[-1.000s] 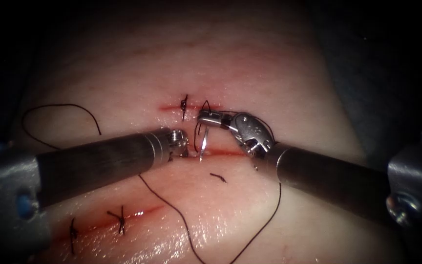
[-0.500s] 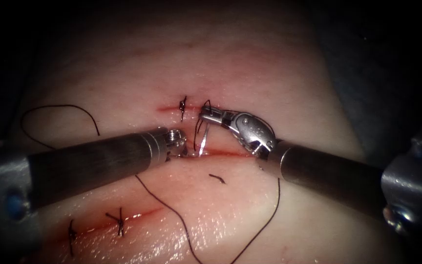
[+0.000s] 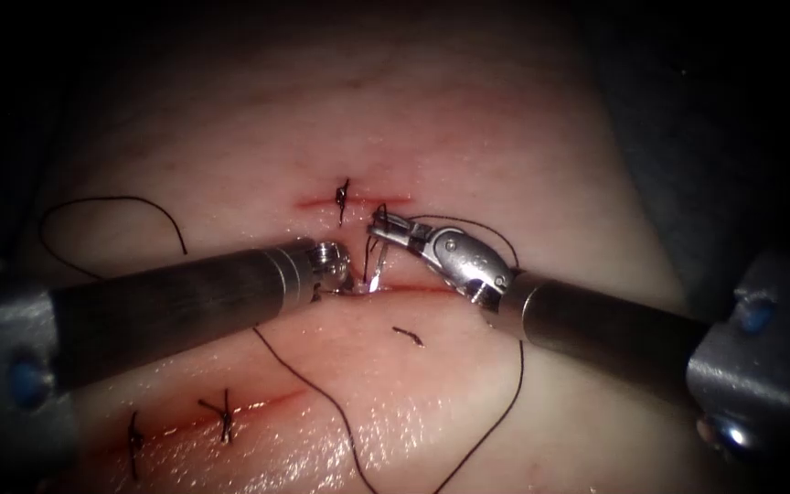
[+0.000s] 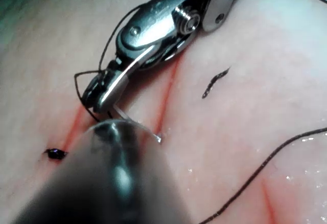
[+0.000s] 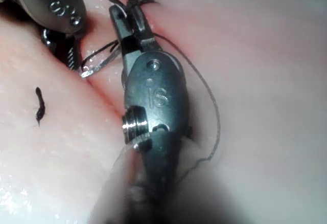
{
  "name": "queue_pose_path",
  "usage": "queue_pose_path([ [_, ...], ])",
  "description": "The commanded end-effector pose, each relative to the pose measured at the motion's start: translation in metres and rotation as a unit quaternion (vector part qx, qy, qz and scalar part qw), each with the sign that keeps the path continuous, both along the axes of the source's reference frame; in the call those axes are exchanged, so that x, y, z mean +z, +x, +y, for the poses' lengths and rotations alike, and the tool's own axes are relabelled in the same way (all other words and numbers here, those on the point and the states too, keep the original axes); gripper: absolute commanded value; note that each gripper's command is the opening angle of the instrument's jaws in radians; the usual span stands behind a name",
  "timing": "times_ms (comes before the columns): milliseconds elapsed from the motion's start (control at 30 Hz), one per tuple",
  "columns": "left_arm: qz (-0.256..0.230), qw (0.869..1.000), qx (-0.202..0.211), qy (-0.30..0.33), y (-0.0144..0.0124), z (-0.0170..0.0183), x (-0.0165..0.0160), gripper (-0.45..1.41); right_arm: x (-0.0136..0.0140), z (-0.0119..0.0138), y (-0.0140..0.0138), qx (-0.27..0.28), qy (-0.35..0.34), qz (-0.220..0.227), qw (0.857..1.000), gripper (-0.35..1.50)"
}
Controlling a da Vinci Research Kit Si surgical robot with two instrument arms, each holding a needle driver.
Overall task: Wound Closure
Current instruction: With the right needle driver throw the needle through the bottom of the cut.
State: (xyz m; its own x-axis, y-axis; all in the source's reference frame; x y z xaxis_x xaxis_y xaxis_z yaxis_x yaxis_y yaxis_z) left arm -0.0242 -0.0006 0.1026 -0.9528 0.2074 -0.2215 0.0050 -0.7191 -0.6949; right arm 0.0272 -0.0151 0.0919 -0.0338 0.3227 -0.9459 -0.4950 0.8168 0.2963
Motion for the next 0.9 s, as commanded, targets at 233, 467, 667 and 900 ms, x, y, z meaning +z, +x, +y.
queue_pose_path([
  [233, -0.002, 1.000, -0.012, -0.007, -0.0004, 0.0013, 0.0000, 0.27, 0.0008, -0.0019, 0.0016, -0.011, -0.005, -0.002, 1.000, -0.35],
  [467, -0.007, 1.000, -0.019, -0.011, -0.0004, 0.0012, 0.0000, 0.22, 0.0008, -0.0016, 0.0016, -0.019, 0.038, 0.018, 0.999, -0.35],
  [667, -0.007, 0.999, -0.027, -0.026, -0.0002, 0.0016, -0.0003, 0.19, 0.0013, -0.0008, 0.0017, -0.032, 0.082, 0.023, 0.996, -0.35],
  [900, -0.007, 0.998, -0.044, -0.044, -0.0003, 0.0022, -0.0016, 0.17, 0.0026, 0.0003, 0.0014, -0.039, 0.179, 0.039, 0.982, -0.35],
])
